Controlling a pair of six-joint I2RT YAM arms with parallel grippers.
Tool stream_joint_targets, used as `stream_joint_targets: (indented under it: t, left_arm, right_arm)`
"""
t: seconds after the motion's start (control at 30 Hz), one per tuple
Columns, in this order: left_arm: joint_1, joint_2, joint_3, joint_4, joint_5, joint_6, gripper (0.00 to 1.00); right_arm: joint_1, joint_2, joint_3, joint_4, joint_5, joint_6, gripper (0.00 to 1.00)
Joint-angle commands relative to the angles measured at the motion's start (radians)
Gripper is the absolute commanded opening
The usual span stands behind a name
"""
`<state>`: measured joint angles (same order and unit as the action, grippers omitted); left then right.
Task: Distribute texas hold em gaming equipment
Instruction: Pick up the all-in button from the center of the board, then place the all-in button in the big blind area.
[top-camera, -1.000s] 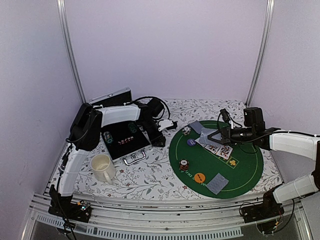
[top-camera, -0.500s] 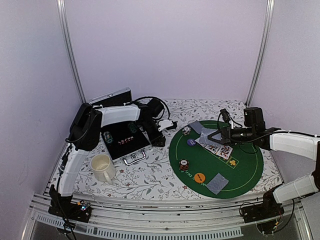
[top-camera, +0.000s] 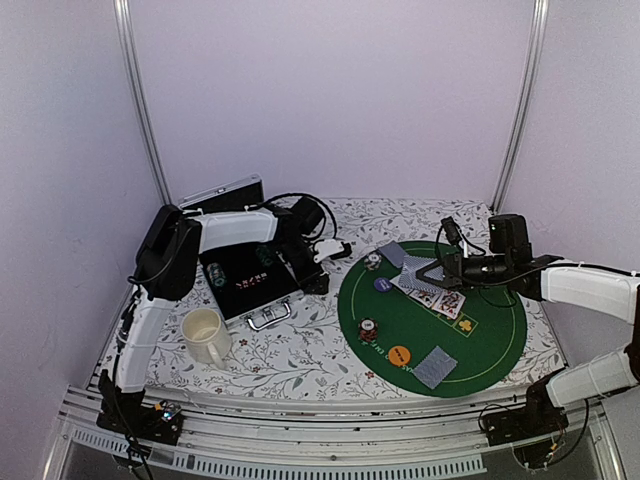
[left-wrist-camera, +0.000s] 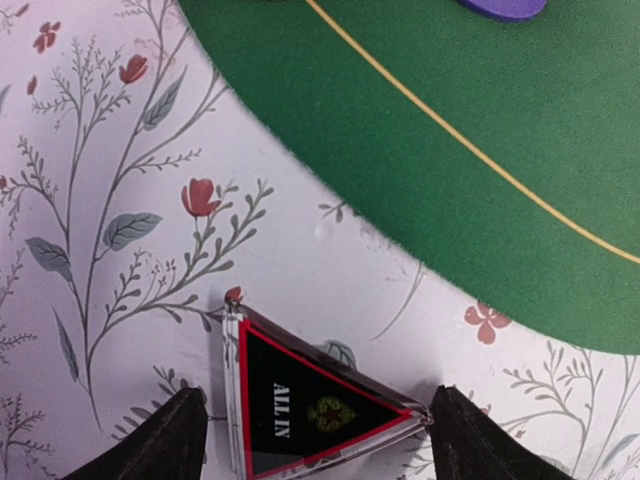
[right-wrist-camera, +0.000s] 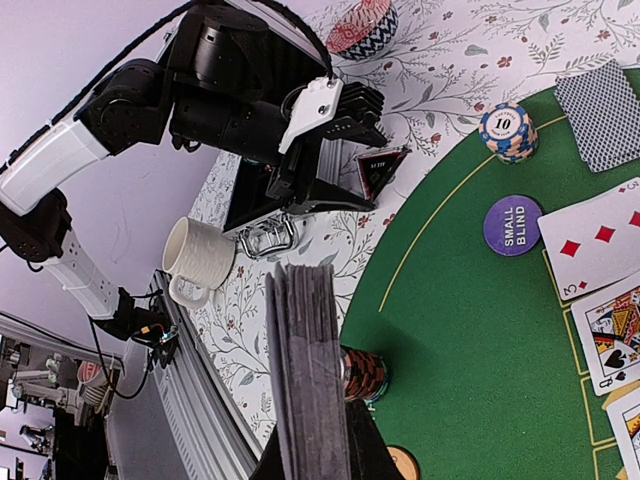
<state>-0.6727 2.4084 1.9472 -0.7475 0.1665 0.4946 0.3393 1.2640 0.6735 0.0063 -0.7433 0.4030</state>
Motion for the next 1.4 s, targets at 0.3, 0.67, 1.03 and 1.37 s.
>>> stream_joint_targets:
  t: [0.3, 0.67, 1.03, 1.37]
  left_arm:
    - [0.012, 0.063, -0.046, -0.08, -0.053, 0.017, 0.63]
    - [0.005, -0.033, -0.03, -0.047, -0.07, -0.014, 0.49]
    - [-0.149, -0.183, 0.007, -0.125, -0.084, 0.006, 0.5]
    - [-0.388, -0.263, 0.155, -0.258, -0.028, 0.005, 0.51]
  right_arm:
    - [-0.003, -0.04, 0.011, -0.009, 0.0, -0.013, 0.02]
    - [-0.003, -0.046, 0.019, -0.019, 0.002, -0.016, 0.03]
    - [-0.078, -0.113, 0.03, -0.077, 0.054, -0.033, 0.02]
    - [-0.196, -0.243, 0.011, -0.164, 0.075, -0.067, 0.03]
